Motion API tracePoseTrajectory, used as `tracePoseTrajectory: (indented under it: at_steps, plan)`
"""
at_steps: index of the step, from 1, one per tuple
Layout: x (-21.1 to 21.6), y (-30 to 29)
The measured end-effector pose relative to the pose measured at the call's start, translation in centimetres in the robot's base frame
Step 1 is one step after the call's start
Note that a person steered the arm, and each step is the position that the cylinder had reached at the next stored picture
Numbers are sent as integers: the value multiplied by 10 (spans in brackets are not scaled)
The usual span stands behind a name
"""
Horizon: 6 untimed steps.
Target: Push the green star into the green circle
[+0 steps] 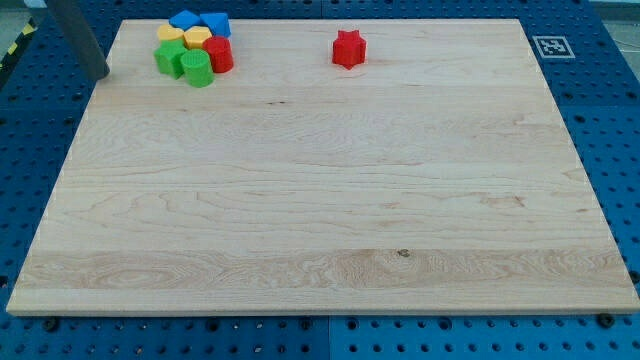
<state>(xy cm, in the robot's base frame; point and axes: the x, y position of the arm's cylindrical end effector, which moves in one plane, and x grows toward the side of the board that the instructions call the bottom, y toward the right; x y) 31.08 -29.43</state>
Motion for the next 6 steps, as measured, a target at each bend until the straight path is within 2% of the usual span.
tracePoseTrajectory:
  at_steps: [1, 3, 4, 6]
  plan:
    - [2, 6]
    - [-67, -5]
    - [-66, 4]
    - [-17, 51]
